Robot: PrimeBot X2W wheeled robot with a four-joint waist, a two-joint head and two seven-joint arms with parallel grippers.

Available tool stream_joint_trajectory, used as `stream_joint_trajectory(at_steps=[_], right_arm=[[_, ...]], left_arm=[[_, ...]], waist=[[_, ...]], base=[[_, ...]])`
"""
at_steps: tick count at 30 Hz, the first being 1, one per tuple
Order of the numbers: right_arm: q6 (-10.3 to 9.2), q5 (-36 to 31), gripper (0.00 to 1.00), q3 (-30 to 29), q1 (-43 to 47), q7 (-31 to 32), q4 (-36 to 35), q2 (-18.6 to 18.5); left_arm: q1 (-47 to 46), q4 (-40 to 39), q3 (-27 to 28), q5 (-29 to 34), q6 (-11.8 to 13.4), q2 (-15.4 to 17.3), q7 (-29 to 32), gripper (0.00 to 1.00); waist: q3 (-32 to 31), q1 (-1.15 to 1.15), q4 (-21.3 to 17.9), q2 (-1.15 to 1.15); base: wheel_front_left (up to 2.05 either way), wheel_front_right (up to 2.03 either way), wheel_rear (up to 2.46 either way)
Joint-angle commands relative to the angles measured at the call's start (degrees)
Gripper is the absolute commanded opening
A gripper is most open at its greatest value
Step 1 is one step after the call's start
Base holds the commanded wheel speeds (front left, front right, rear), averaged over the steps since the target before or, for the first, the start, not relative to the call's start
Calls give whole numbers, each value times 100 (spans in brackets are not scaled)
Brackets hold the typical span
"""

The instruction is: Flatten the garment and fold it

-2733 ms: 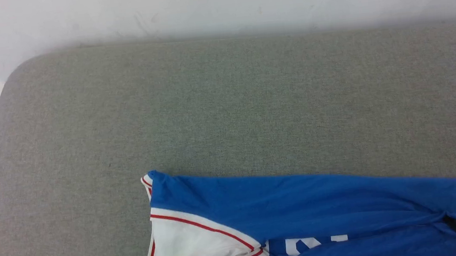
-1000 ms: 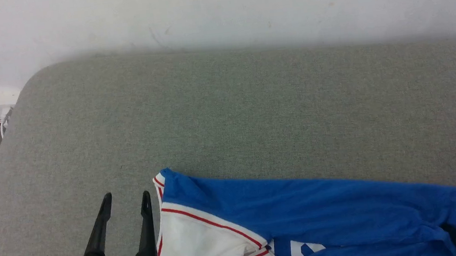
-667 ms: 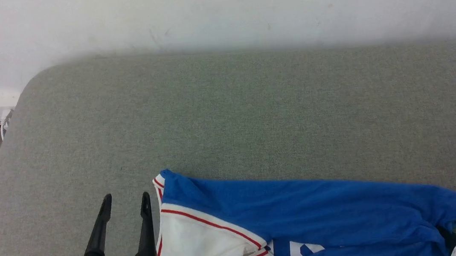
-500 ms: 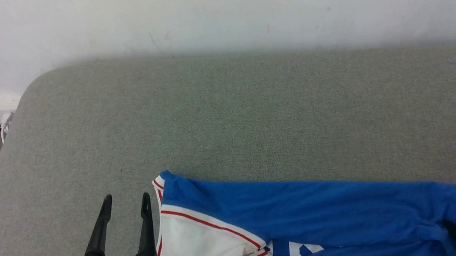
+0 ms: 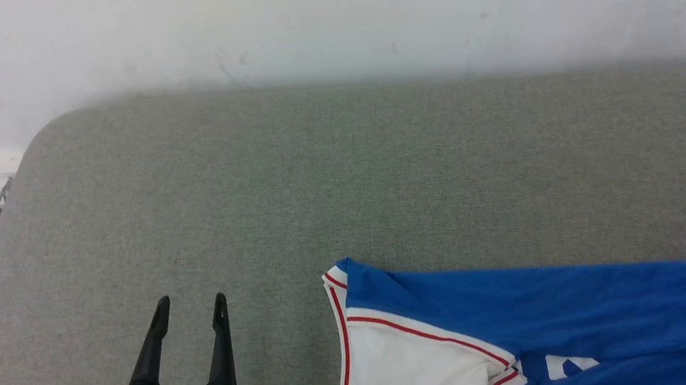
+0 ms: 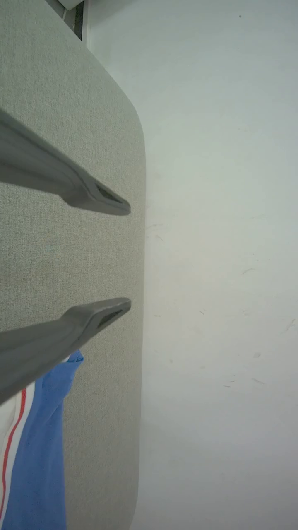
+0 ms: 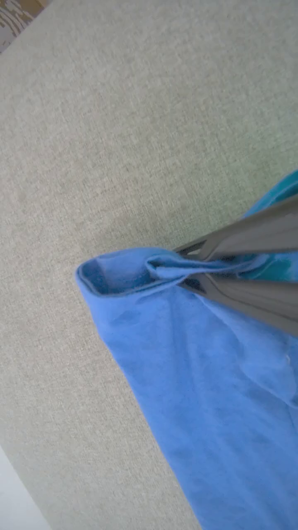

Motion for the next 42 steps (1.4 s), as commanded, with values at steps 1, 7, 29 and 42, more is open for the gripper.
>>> stream_joint_trajectory(at_steps=[1,7,29,42], right_arm=[[-12,53,0,151,-69,74,-148,36],[-12,222,0,784,284,422,-956,242],[-12,1497,0,3622,479,1788,-2927,1192],[-12,1505,0,4551,-561,1039,-936,1233]], left_arm=[[13,22,23,75,-36,-1,-27,100],[48,58,-36,61,-38,43,-27,100],[130,203,-330,-32,-39,141,-27,100],[14,223,-387,-191,-39,128,-27,100]], waist=[[-50,-1,-24,0],[-150,-1,-16,0],[-468,-1,932,0],[-286,-1,1502,0]], base=[[0,0,0],[0,0,0],[0,0,0],[0,0,0]])
